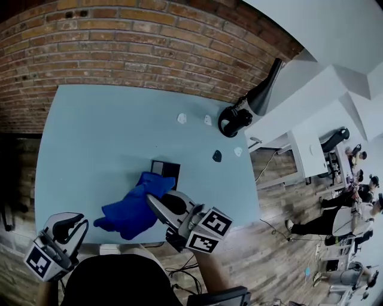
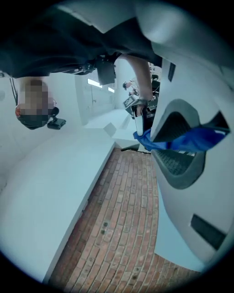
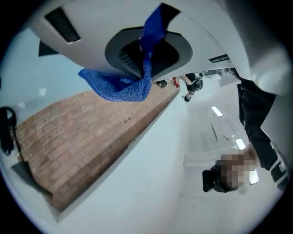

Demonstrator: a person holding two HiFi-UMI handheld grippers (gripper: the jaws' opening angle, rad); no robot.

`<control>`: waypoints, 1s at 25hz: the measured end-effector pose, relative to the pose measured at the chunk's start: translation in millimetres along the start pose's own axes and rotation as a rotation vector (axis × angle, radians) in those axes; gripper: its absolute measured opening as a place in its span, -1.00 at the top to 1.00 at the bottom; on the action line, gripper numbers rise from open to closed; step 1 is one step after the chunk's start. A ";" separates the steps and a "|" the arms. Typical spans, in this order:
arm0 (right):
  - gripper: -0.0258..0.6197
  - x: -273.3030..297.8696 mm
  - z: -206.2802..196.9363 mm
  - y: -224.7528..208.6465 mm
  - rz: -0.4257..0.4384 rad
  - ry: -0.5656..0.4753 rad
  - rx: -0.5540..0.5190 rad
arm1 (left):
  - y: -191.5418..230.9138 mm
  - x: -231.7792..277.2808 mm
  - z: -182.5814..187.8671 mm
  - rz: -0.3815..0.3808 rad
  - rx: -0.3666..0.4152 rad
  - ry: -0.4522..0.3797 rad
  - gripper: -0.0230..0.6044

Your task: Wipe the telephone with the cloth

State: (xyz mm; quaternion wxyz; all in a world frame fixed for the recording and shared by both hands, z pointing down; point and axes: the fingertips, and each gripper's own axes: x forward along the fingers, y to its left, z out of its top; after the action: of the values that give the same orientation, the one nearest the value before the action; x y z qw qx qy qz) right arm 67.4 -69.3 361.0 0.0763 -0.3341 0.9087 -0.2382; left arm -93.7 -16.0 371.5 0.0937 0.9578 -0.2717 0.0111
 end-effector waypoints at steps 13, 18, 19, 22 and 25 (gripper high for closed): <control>0.80 16.5 63.1 37.0 -0.206 -0.158 -0.387 | 6.8 -1.4 26.5 0.007 0.075 -0.062 0.75; 0.80 9.9 52.6 29.0 -0.243 -0.132 -0.341 | 4.7 -3.9 -1.4 0.019 0.017 -0.009 0.76; 0.80 8.7 50.4 28.5 -0.251 -0.124 -0.340 | 6.9 -3.8 -7.3 0.024 0.004 0.003 0.78; 0.80 3.3 46.1 27.0 -0.283 -0.110 -0.326 | 21.4 3.5 -25.1 0.062 -0.069 0.045 0.81; 0.80 -2.9 40.4 28.9 -0.319 -0.100 -0.289 | 33.9 4.1 -35.9 0.110 -0.169 0.080 0.83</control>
State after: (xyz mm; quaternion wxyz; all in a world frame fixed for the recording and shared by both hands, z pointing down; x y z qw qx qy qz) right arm 65.1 -63.7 311.6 0.0337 -0.4923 0.8643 -0.0976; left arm -106.9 -39.8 413.0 0.1843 0.9288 -0.3201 0.0317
